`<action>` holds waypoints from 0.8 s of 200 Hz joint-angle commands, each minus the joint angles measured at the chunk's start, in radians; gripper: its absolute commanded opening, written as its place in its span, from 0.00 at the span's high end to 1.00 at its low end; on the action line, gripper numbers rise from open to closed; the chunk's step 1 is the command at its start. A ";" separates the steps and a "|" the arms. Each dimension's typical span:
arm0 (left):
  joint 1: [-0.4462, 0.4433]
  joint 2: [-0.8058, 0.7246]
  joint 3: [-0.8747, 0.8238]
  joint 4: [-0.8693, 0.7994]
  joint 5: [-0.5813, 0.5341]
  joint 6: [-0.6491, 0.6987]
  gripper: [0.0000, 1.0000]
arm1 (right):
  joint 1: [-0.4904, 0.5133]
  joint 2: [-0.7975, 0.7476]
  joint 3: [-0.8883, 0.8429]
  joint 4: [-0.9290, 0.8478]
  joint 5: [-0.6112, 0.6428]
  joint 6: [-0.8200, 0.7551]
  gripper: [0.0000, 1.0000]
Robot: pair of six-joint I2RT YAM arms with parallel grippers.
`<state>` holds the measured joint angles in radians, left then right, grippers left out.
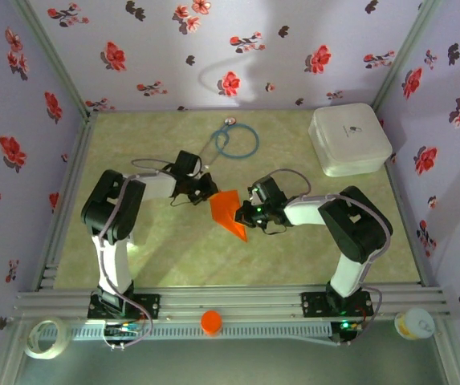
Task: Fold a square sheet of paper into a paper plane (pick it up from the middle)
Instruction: Fourth fold the wing at the center of the table.
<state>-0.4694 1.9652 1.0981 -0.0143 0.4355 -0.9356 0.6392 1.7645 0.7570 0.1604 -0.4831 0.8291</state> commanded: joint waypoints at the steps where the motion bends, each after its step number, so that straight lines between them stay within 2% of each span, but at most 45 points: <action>1: 0.037 0.029 0.043 -0.068 -0.072 0.037 1.00 | -0.007 0.017 -0.045 -0.169 0.023 -0.039 1.00; 33: 0.037 0.009 0.070 -0.096 -0.073 0.035 1.00 | -0.007 0.017 -0.032 -0.200 0.021 -0.068 1.00; 62: 0.029 -0.078 0.040 -0.096 -0.080 0.033 1.00 | -0.008 0.017 -0.011 -0.234 0.011 -0.103 1.00; 95: -0.034 -0.155 -0.016 -0.052 -0.028 0.051 1.00 | -0.009 0.023 0.007 -0.243 -0.001 -0.116 1.00; 129: -0.111 -0.144 -0.070 0.016 0.042 0.040 1.00 | -0.009 0.020 0.007 -0.236 0.002 -0.107 1.00; 160: -0.142 -0.090 -0.087 0.068 0.060 0.016 1.00 | -0.010 0.018 0.006 -0.228 0.000 -0.101 1.00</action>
<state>-0.6025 1.8259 1.0306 -0.0017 0.4572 -0.9131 0.6346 1.7596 0.7845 0.0662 -0.5125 0.7403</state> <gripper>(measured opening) 0.044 0.065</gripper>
